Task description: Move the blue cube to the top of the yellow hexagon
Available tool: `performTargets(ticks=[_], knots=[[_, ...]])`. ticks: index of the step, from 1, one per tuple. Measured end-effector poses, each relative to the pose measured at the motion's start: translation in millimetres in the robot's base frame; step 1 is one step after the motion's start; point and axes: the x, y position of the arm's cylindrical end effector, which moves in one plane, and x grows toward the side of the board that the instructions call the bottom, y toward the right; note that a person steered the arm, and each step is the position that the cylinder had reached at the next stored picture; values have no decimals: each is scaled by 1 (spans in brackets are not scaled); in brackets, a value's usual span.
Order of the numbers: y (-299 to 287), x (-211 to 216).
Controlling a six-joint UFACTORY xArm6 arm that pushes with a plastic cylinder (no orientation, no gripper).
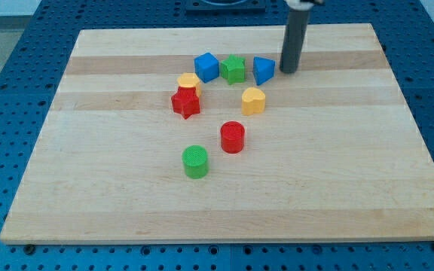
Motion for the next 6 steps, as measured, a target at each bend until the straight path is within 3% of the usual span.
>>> performTargets(ticks=[1, 3, 6], knots=[[0, -3], [-133, -6], [-163, -19]])
